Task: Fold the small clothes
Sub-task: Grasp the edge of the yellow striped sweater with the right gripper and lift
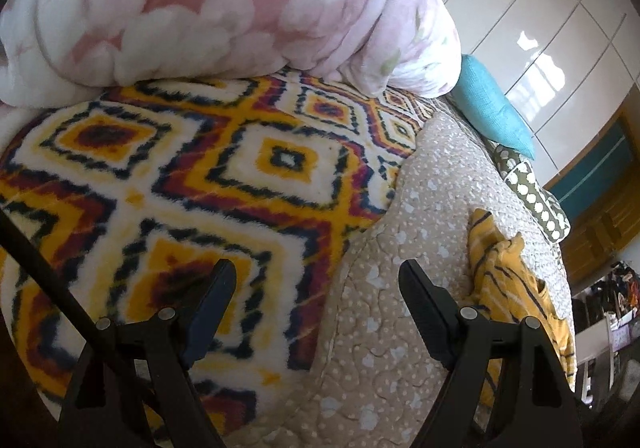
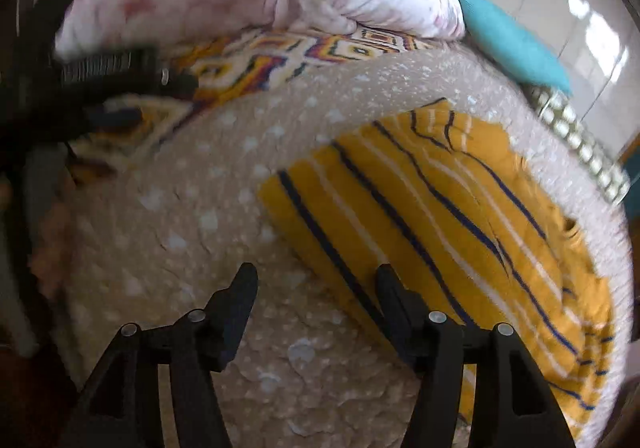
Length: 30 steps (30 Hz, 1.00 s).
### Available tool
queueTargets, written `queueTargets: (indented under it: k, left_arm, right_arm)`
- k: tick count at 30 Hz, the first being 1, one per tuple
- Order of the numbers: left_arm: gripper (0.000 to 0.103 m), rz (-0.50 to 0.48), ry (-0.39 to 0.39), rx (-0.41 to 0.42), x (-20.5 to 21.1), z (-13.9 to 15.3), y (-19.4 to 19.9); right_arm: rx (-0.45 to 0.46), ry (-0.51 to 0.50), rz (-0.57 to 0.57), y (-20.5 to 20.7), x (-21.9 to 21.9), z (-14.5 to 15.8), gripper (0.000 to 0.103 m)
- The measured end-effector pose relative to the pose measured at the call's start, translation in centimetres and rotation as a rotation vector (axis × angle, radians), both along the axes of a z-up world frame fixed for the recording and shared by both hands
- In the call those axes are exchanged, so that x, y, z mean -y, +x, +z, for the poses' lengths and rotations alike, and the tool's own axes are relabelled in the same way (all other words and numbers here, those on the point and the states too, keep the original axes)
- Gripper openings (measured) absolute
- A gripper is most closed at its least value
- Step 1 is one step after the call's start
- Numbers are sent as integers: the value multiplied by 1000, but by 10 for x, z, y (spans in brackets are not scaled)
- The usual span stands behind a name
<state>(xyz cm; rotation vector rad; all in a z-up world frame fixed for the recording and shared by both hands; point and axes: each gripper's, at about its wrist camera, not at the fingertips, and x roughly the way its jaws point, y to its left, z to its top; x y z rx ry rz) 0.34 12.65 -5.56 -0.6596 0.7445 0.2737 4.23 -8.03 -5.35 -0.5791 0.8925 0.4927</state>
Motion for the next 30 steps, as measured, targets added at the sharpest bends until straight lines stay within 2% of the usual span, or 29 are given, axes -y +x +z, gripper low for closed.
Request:
queueTargets:
  k: [4, 7, 8, 10, 12, 15, 18, 20, 23, 25, 27, 28, 30]
  left_arm:
    - [82, 9, -17, -2, -3, -2, 0]
    - [82, 7, -19, -7, -2, -3, 1]
    - [82, 6, -18, -8, -2, -3, 1]
    - [82, 5, -14, -7, -1, -2, 1]
    - [82, 6, -9, -5, 0, -1, 1]
    - [82, 6, 8, -1, 3, 2, 1]
    - [82, -5, 40, 16, 13, 8, 1]
    - [82, -27, 57, 27, 23, 11, 2]
    - [82, -79, 75, 32, 43, 14, 5]
    - [82, -122, 89, 37, 62, 15, 7]
    - [82, -167, 104, 44, 81, 15, 10]
    - [82, -197, 116, 48, 94, 15, 11]
    - [82, -255, 139, 55, 118, 12, 12]
  right_arm:
    - [135, -76, -54, 12, -18, -8, 65]
    - [187, -137, -87, 37, -35, -12, 64]
    - [190, -146, -98, 45, -40, -15, 61]
    - [176, -140, -128, 57, -44, -17, 31]
    - [155, -118, -144, 64, -43, -11, 24]
    - [129, -3, -183, 68, -19, 18, 18]
    - [156, 150, -304, 70, 41, 70, 16]
    - [182, 271, -422, 62, 106, 105, 14]
    - [217, 364, -601, 35, 201, 127, 13]
    - [200, 406, -730, 12, 263, 117, 12]
    - [158, 395, -831, -6, 308, 91, 12]
    - [131, 397, -862, -11, 321, 80, 12]
    - [51, 468, -924, -22, 352, 51, 12]
